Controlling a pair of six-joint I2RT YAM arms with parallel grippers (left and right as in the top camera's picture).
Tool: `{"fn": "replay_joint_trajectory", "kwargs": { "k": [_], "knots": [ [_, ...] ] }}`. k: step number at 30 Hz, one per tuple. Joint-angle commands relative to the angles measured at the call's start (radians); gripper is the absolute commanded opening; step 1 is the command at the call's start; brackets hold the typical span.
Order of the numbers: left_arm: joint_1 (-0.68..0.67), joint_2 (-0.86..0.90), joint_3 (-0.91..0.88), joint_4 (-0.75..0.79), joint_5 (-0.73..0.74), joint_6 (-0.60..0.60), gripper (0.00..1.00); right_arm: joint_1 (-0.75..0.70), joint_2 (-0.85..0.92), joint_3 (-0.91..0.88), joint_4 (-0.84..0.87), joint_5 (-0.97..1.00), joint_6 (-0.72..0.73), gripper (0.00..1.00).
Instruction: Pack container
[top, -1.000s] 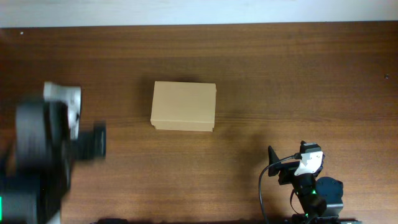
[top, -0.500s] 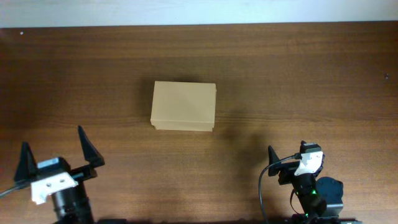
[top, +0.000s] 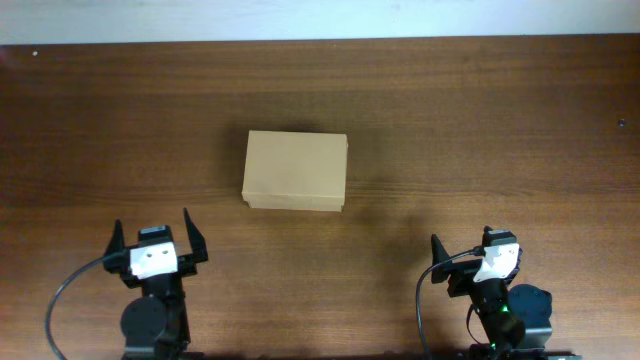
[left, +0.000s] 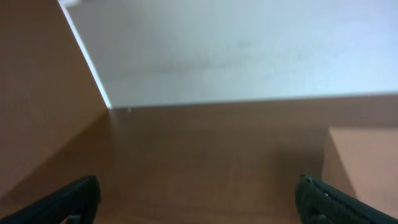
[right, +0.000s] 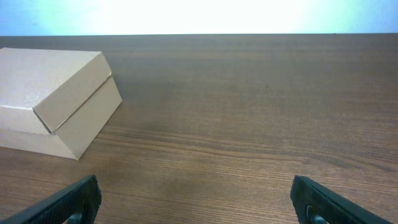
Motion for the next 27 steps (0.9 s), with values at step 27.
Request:
{"fn": "replay_joint_trajectory", "kwargs": {
  "k": [27],
  "knots": [
    [-0.003,-0.144,-0.134,-0.038,0.012,0.012,1.00,0.003,-0.010,-0.008,0.001,0.009,0.007,0.99]
  ]
}}
